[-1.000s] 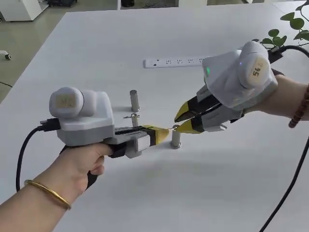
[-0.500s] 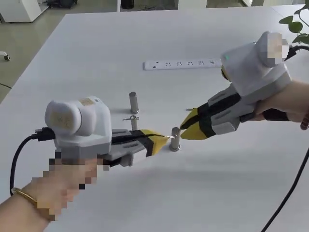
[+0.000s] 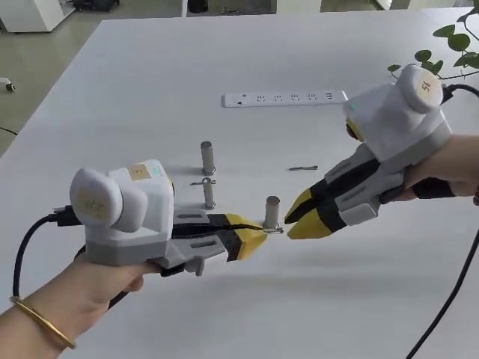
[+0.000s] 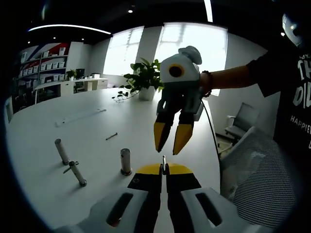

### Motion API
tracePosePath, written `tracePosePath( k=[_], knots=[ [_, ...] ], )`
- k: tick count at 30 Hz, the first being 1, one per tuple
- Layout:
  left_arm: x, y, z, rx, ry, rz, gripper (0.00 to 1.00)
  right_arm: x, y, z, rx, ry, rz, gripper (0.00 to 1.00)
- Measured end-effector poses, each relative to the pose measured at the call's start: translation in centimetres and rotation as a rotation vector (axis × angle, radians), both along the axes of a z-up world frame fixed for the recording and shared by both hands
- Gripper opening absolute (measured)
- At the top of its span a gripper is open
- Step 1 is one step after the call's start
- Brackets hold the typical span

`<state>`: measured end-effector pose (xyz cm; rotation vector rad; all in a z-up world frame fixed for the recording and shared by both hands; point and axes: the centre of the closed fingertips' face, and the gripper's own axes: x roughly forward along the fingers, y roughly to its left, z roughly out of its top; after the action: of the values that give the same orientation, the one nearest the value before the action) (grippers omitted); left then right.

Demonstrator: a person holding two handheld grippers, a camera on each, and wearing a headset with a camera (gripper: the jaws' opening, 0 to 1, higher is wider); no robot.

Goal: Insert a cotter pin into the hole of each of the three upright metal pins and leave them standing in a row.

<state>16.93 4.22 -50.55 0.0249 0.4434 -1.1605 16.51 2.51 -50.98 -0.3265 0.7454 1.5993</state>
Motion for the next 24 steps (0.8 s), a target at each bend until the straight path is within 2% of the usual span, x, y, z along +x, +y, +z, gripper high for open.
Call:
tracePosePath(
  k=[8, 15, 24],
  knots=[
    [-0.8, -0.2, -0.1, -0.009, 0.004, -0.032, 0.0, -1.1, 0.0, -0.3, 0.01, 0.049, 0.04, 0.1],
    [-1.7, -0.7, 0.3, -0.024, -0.001, -0.074, 0.0, -2.5, 0.2, -0.2, 0.017, 0.072, 0.102, 0.08],
    [-2.3, -1.0, 0.3, -0.025, 0.0, -0.097, 0.0, -3.2, 0.2, -0.4, 0.022, 0.086, 0.134, 0.04]
  ],
)
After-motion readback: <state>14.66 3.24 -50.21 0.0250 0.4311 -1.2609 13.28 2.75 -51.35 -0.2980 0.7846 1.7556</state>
